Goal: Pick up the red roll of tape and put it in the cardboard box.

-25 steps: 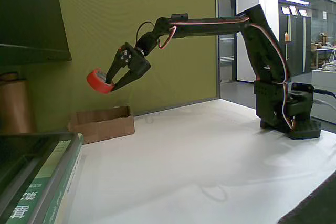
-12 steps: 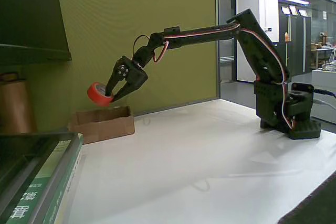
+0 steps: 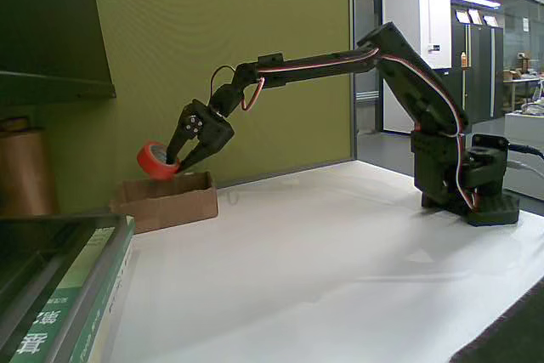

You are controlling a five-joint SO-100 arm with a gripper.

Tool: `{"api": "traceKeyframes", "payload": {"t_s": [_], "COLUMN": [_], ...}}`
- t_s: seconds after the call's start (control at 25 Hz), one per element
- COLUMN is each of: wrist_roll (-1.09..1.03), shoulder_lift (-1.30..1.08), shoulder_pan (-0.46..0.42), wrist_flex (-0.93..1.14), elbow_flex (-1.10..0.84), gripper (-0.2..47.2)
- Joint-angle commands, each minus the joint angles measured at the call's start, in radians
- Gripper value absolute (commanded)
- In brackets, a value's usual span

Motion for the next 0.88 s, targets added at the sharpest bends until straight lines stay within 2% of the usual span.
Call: {"api": "traceKeyframes", "payload": {"t_s": [0.0, 0.84], "wrist_roll": [-0.012, -0.003], "shoulder_lift": [0.008, -0.083], "shoulder_pan": [0.012, 0.040], "wrist_flex": [0.015, 0.014], "elbow_flex": [-0.051, -0.140], "gripper": [0.1, 0.5]}}
